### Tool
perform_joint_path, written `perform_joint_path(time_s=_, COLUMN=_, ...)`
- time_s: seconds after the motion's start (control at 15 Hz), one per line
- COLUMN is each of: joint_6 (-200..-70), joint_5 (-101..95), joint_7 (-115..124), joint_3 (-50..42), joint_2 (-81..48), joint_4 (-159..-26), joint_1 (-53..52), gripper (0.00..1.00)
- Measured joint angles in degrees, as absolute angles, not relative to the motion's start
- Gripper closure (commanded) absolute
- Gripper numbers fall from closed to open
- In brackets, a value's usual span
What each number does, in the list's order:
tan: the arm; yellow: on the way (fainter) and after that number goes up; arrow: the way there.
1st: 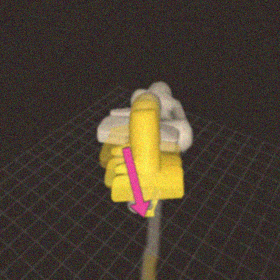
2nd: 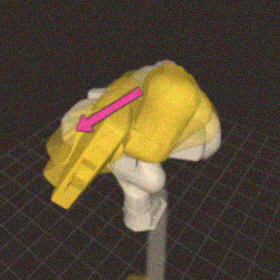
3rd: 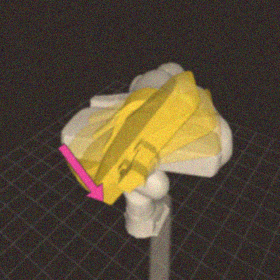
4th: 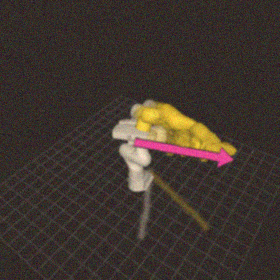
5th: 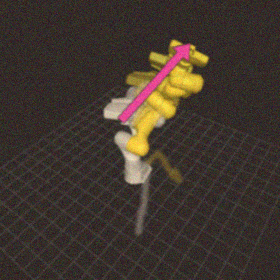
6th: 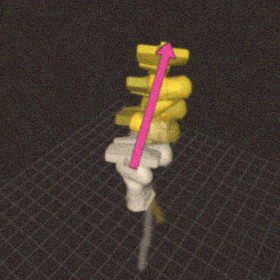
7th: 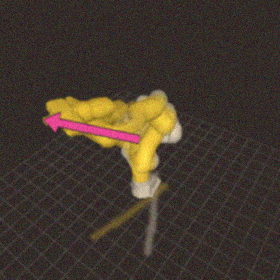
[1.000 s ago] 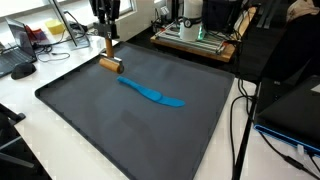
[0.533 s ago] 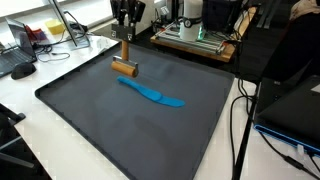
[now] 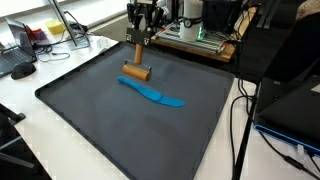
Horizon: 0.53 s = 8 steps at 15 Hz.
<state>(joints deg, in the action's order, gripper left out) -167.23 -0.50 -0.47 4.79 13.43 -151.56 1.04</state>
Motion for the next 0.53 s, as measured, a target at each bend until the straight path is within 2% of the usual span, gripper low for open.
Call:
perform_joint_path(time_s=0.27, joint_6=-168.96, joint_5=-1.64, joint_7=2.82, joint_3=8.17, joint_2=13.47, joint_4=-153.18, joint_1=1.02, gripper=0.78)
perform_joint_path(time_s=0.33, joint_6=-169.18, joint_5=-1.65, joint_7=3.75, joint_3=9.29, joint_2=13.48, joint_4=-153.45, joint_1=1.06, gripper=0.53)
perform_joint_path(time_s=0.53, joint_6=-169.21, joint_5=-1.83, joint_7=5.75, joint_3=12.03, joint_2=13.48, joint_4=-154.14, joint_1=1.11, gripper=0.53)
